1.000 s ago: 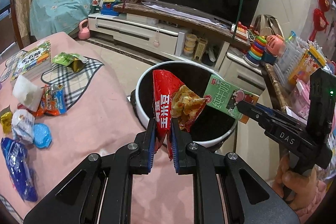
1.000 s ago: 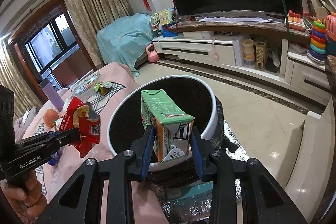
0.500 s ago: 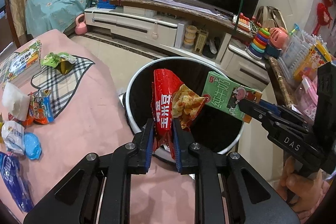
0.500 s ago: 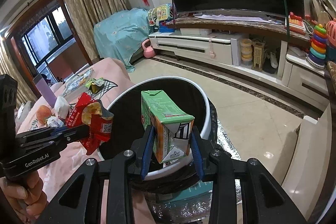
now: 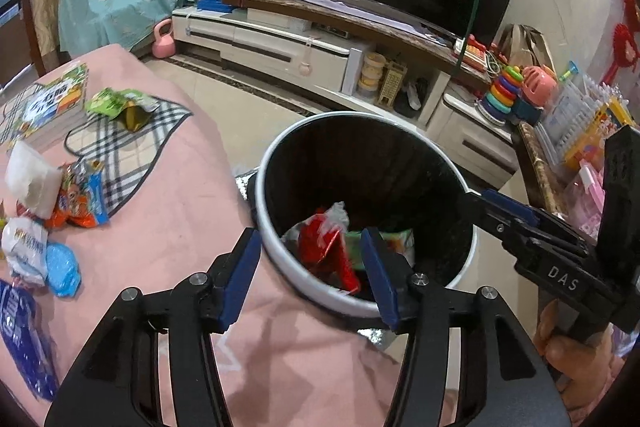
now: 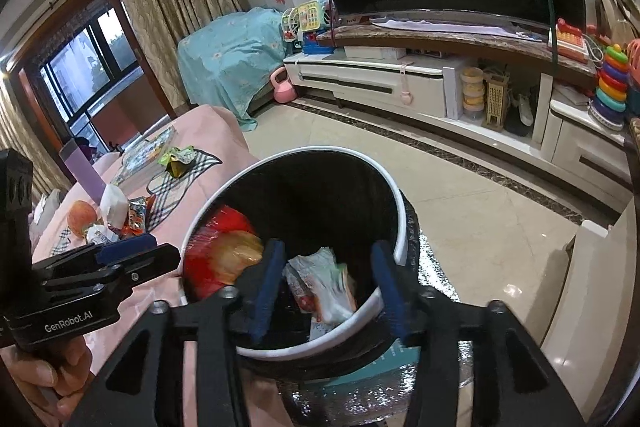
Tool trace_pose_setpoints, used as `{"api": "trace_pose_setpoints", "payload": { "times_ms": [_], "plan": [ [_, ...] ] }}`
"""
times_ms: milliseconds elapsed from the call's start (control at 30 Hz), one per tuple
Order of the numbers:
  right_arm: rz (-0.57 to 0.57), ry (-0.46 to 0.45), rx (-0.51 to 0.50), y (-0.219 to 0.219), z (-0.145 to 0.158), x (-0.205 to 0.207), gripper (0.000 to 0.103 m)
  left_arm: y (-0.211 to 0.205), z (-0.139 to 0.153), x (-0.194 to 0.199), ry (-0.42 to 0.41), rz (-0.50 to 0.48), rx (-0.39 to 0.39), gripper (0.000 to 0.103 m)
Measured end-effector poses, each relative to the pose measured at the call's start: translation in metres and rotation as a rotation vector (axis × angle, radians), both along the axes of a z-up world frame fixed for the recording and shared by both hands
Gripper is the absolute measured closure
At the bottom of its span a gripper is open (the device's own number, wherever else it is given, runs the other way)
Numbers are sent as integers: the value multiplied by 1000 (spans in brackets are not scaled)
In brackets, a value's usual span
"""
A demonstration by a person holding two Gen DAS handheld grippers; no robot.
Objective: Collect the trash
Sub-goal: 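Open both tools to drop the chip bag and juice box into the bin, then grasp the blue snack bag with the left tool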
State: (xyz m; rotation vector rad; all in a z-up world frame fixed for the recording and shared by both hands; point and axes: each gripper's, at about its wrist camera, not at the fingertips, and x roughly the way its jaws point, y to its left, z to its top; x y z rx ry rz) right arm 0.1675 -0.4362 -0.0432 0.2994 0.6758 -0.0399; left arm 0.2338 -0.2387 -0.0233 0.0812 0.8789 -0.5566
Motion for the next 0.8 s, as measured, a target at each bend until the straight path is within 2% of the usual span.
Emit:
{"api": "trace_pose_setpoints", "payload": {
  "times_ms": [100,167,333,567,800],
  "plan": [
    [4,-9,16,4,0,-4,42,16,-1,-6,0,27,-10,47],
    [5,-19,28,7,1,-8,25,27,-1,-12,-9,49,-10,44],
    [26,-49,58,26,5,-16,11,65,-3,-28,-24,109,-14,42],
    [92,-67,78,64,6,-20,9,117,-6,-50,-41,203,-13,39],
    [156,-74,80,103,3,-17,9,177,-7,-65,-48,338,-39,39]
  ]
}}
